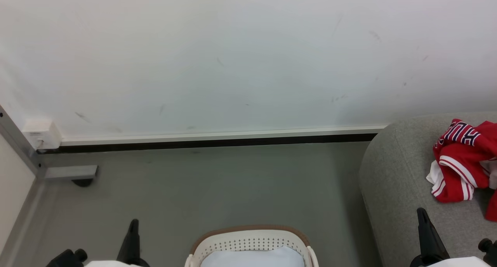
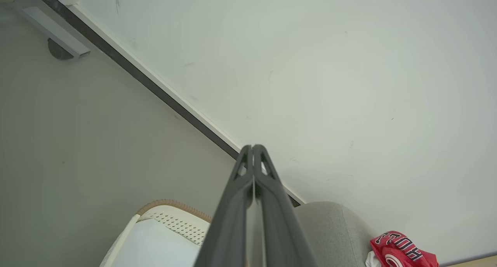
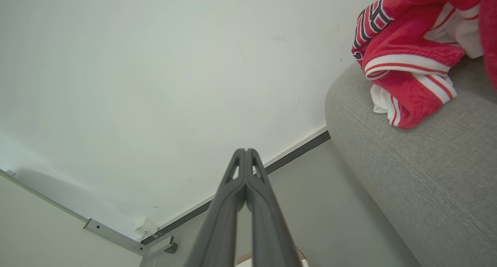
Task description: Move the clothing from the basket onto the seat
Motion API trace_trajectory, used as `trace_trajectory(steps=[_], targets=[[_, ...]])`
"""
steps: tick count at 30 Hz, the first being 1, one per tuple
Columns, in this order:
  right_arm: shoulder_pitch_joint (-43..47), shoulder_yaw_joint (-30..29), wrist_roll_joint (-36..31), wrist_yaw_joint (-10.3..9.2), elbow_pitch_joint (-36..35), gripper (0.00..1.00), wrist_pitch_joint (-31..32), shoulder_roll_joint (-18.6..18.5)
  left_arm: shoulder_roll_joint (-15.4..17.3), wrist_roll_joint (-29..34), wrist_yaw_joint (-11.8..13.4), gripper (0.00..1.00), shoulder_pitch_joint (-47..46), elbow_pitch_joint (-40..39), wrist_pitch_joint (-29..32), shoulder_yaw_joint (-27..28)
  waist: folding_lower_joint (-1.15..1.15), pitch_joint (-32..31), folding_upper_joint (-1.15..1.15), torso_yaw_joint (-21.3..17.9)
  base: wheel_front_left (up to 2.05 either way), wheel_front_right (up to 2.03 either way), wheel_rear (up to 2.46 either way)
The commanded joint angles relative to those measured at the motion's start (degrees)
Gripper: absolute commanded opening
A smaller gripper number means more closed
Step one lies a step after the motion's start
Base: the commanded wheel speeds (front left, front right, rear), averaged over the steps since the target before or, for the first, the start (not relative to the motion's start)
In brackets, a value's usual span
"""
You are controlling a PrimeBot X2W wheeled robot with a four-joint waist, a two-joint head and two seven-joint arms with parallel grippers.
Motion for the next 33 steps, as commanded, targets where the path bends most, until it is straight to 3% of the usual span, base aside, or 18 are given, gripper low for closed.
trace_trajectory(steps=[1, 33], targets=[[-1.88, -0.57, 1.98, -0.04, -0.86, 0.0, 0.47, 0.07, 0.34, -1.94, -0.27, 0.0, -1.46, -0.89, 0.43, 0.43, 0.0, 0.04, 0.0, 0.03, 0.0, 0.0, 0.0], [-2.96, -4.66, 21.71, -0.07, -1.0, 0.0, 5.97, 0.6, 0.49, -22.1, -1.18, 0.0, -2.36, -2.61, 6.0, 2.66, 0.0, 0.93, 0.0, 0.71, 0.0, 0.0, 0.0]])
